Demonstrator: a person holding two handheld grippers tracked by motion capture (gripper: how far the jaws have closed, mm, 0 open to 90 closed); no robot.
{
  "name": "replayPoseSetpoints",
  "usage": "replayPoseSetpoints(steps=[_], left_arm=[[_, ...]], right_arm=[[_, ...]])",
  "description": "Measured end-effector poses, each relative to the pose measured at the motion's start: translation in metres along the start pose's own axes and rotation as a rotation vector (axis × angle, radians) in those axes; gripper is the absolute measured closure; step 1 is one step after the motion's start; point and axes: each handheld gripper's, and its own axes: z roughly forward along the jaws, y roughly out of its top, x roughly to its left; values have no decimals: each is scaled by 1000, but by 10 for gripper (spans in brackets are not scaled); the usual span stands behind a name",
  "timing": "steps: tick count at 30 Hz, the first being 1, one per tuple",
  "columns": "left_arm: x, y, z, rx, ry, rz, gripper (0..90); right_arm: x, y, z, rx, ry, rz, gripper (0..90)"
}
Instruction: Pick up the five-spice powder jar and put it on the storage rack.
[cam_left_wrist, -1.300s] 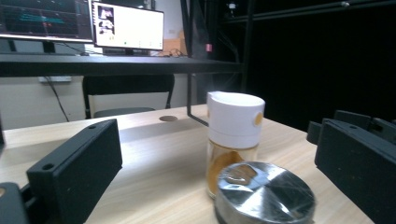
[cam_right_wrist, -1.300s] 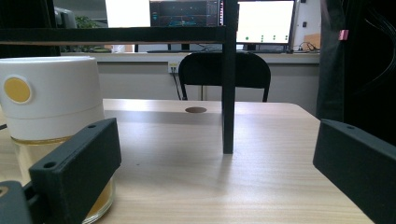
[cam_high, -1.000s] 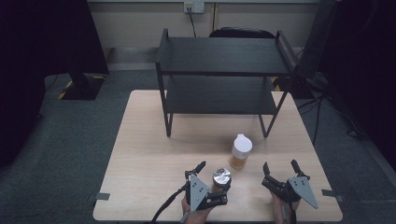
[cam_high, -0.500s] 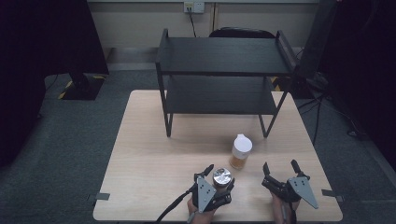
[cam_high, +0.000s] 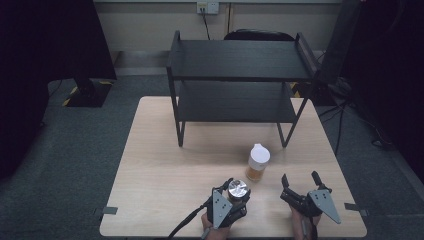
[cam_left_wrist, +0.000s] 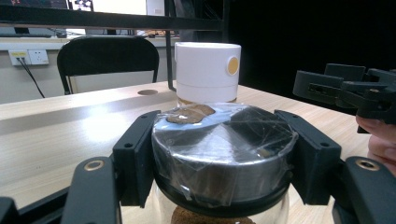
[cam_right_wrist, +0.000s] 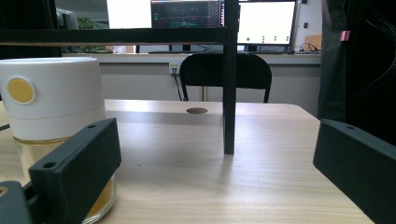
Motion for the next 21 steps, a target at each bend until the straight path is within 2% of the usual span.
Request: replayPoseSetpoints(steps=[14, 21], left_arm=[[0, 5, -3, 3, 10, -6, 350], [6, 14, -6, -6, -17, -6, 350]], right_arm=[[0, 0, 0, 0, 1, 0, 0], [0, 0, 0, 0, 1, 0, 0]])
